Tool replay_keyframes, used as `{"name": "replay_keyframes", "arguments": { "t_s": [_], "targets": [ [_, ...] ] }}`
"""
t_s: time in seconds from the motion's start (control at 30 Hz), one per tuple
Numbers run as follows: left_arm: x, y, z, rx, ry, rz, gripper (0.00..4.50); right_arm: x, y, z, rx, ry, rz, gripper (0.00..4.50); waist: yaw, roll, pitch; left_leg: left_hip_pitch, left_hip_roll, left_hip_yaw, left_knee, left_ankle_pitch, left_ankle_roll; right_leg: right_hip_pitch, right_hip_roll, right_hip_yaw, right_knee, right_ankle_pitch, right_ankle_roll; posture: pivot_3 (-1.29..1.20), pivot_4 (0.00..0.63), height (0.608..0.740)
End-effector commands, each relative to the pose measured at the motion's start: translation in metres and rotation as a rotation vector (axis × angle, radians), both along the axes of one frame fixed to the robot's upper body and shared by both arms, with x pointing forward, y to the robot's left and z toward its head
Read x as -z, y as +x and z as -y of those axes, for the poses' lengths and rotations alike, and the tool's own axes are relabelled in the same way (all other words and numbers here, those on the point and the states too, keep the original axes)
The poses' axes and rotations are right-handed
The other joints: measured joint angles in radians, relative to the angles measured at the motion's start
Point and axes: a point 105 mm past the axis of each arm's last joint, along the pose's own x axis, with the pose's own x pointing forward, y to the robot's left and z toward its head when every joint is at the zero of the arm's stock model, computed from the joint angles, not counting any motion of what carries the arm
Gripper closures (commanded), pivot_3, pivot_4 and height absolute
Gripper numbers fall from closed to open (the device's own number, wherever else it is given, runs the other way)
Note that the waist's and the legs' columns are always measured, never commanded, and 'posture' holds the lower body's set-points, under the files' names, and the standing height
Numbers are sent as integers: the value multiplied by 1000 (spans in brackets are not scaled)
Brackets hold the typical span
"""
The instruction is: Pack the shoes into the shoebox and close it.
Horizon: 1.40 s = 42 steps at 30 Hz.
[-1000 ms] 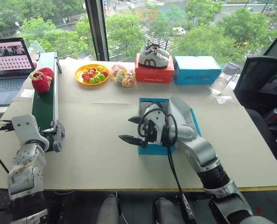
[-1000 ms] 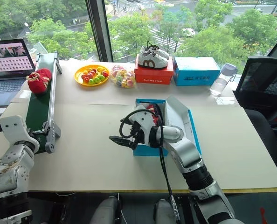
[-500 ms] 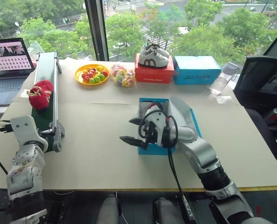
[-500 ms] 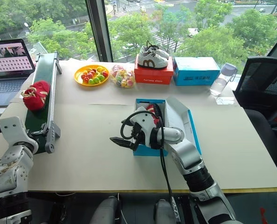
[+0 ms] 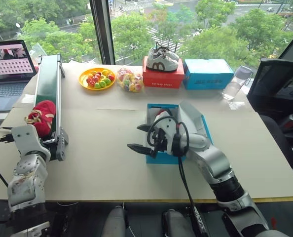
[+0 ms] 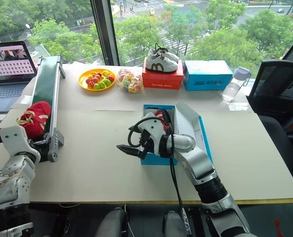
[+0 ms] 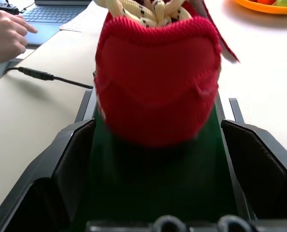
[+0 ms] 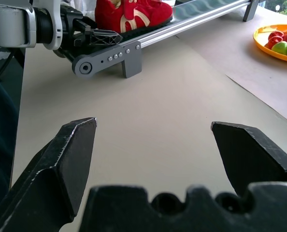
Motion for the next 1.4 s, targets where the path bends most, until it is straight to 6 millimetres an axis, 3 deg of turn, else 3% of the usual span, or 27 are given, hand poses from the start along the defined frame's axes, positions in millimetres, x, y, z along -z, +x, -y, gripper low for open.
{"name": "replay_keyframes", "arguments": {
  "t_s": [0.03, 0.07, 0.17, 0.23, 0.27, 0.37, 0.43, 0.5, 0.57, 0.63, 0.8, 1.07, 1.2, 1.23, 1.3, 1.4],
  "targets": [
    [-15, -2, -5, -24, 6, 70, 556, -21, -2, 3, 0, 56, 56, 0, 0, 0, 0, 0, 0, 0, 0, 0, 0, 0, 0, 0, 0, 0, 0, 0, 150, 739],
    [-18, -1, -4, -17, -3, 89, 723, -24, -1, 3, 3, 65, 58, 0, 0, 0, 0, 0, 0, 0, 0, 0, 0, 0, 0, 0, 0, 0, 0, 0, 150, 739],
    [-40, 7, 6, 23, -57, 218, 1769, -34, 4, 5, 29, 120, 28, 0, 3, 0, 0, 0, 0, 0, 0, 0, 0, 0, 0, -1, 0, 0, 0, 0, 150, 739],
    [-55, 10, 17, 70, -69, 311, 1769, -42, 13, 8, 78, 181, -31, 0, 5, 0, 0, 0, 1, 0, 0, 0, -1, 0, 0, -1, 0, 0, 0, 0, 150, 739],
    [-71, 14, 37, 164, -73, 388, 1769, -53, 34, 18, 196, 289, -126, 0, 4, -1, 0, -1, 1, 0, 1, 1, -1, 0, 0, -1, 0, 0, 0, 0, 150, 739],
    [-94, 16, 81, 348, -107, 513, 1769, -65, 73, 36, 400, 558, -457, 0, 4, -1, 0, -2, 2, 0, 1, 2, -3, -1, 1, -1, 1, 3, -1, 0, 150, 739],
    [-96, 18, 114, 469, -169, 520, 1769, -60, 74, 31, 350, 676, -733, 0, 9, -2, 0, -2, 3, 0, 1, 3, -3, 0, 1, -2, 1, 4, -2, 0, 150, 739],
    [-94, 17, 145, 597, -224, 504, 1769, -59, 67, 23, 279, 686, -873, 0, 10, -2, -1, -2, 4, 1, 0, 3, -2, 2, 1, -3, 0, 4, -2, 0, 150, 739],
    [-94, 12, 195, 786, -320, 483, 1769, -75, 50, 10, 165, 678, -872, 0, 9, -1, 0, -2, 4, 1, 0, 7, 4, 1, 1, -3, 0, 4, -2, 0, 150, 739],
    [-93, 5, 223, 899, -364, 455, 1769, -87, 35, 1, 92, 644, -835, 0, 8, 0, 0, -6, 3, 1, -1, 8, 6, -2, 2, -2, -1, 4, -2, 0, 150, 739],
    [-92, 2, 249, 997, -405, 426, 1769, -95, 16, -8, 45, 593, -779, 0, -14, 0, 0, -5, 4, 1, 0, 7, 7, -1, 4, -1, 0, 3, -1, 0, 150, 739],
    [-95, -7, 281, 1140, -419, 409, 1769, -90, 28, 0, 159, 632, -777, 0, -12, 0, 0, -4, 10, 0, 2, 8, 8, -1, 9, 0, -1, 4, -3, 0, 150, 739],
    [-94, -8, 283, 1148, -422, 405, 1769, -90, 32, 4, 179, 661, -784, 0, -8, 0, 0, -4, 10, 0, 2, 8, 8, -1, 10, 0, -1, 4, -3, 0, 150, 739],
    [-94, -7, 283, 1149, -418, 403, 1814, -90, 34, 6, 194, 668, -782, 403, -8, 0, 0, -4, 10, 0, 2, 8, 8, -1, 10, 0, -1, 4, -3, 0, 150, 739],
    [-94, -7, 283, 1148, -415, 402, 1814, -89, 35, 9, 210, 669, -775, 696, -6, 0, 0, -4, 10, 0, 2, 8, 8, -1, 10, 0, -1, 4, -3, 0, 150, 739],
    [-94, -7, 284, 1147, -411, 400, 1814, -91, 35, 10, 209, 674, -765, 1736, -6, 0, 0, -4, 10, 0, 2, 8, 8, -1, 10, 0, -1, 4, -3, 0, 150, 739]
  ]
}}
